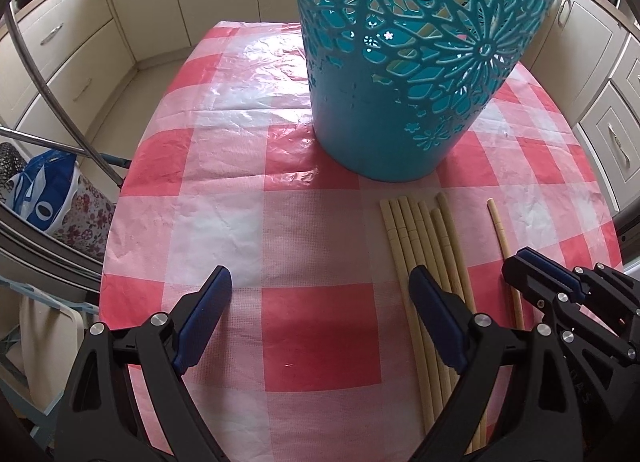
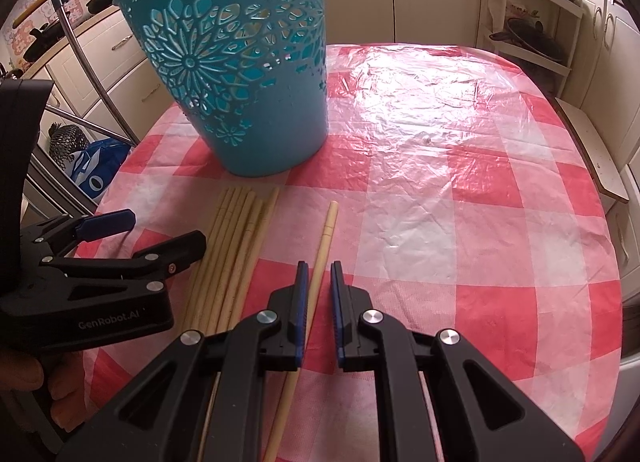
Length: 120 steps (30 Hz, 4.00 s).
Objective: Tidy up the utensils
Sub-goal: 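Grasp another chopstick with the left tool while the right tool holds its chopstick, then carry the left tool's chopstick over the teal basket and release it inside, then carry the right tool's chopstick over the teal basket and release it inside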
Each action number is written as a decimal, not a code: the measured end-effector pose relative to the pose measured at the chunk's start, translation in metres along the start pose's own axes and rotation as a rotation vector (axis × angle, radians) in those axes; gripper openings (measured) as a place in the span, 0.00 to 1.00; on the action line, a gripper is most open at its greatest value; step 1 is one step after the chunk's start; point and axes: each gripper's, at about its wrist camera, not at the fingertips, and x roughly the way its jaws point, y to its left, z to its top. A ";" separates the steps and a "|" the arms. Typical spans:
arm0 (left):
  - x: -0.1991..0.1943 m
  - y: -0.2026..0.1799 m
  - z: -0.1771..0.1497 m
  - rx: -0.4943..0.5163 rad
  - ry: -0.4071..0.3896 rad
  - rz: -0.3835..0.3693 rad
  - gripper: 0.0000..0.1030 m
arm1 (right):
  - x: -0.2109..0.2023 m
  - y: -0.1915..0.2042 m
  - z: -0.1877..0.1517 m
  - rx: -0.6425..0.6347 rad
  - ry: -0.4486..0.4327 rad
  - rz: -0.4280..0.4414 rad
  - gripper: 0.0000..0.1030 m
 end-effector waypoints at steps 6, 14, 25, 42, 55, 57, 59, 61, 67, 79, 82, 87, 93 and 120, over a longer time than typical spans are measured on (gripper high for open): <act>-0.001 -0.002 -0.001 -0.002 0.005 0.017 0.83 | 0.000 -0.001 0.000 0.000 0.000 0.000 0.12; -0.003 -0.010 -0.002 0.039 -0.011 0.046 0.74 | 0.001 0.003 0.001 0.000 0.001 0.002 0.18; -0.004 -0.015 0.006 0.108 -0.020 -0.117 0.15 | 0.003 0.012 0.003 -0.068 0.012 -0.050 0.08; -0.003 -0.016 0.005 0.150 0.004 -0.142 0.05 | 0.002 0.008 0.003 -0.079 0.047 -0.048 0.07; -0.033 -0.023 0.006 0.227 -0.036 -0.193 0.04 | 0.001 0.002 0.002 -0.026 0.045 -0.013 0.06; -0.056 -0.018 0.010 0.233 -0.076 -0.268 0.04 | 0.001 -0.003 0.002 0.011 0.050 0.015 0.06; -0.085 -0.013 0.017 0.241 -0.146 -0.337 0.04 | 0.000 -0.005 0.002 0.030 0.054 0.029 0.06; -0.113 -0.005 0.027 0.230 -0.230 -0.396 0.04 | 0.000 -0.006 0.002 0.043 0.056 0.038 0.06; -0.174 0.014 0.080 0.104 -0.520 -0.458 0.04 | -0.001 -0.007 0.001 0.062 0.056 0.047 0.06; -0.180 0.001 0.170 -0.138 -0.886 -0.206 0.05 | -0.001 -0.007 0.001 0.064 0.055 0.057 0.06; -0.155 -0.002 0.176 -0.145 -0.845 -0.164 0.05 | -0.001 -0.007 0.001 0.058 0.055 0.055 0.06; -0.121 -0.002 0.167 -0.116 -0.722 -0.134 0.05 | -0.002 -0.007 0.001 0.044 0.056 0.038 0.06; -0.095 0.004 0.133 -0.077 -0.563 -0.118 0.13 | -0.003 -0.003 0.000 0.021 0.057 0.021 0.06; -0.136 0.078 0.037 -0.301 -0.485 -0.123 0.69 | -0.088 -0.013 0.009 0.150 -0.163 0.335 0.06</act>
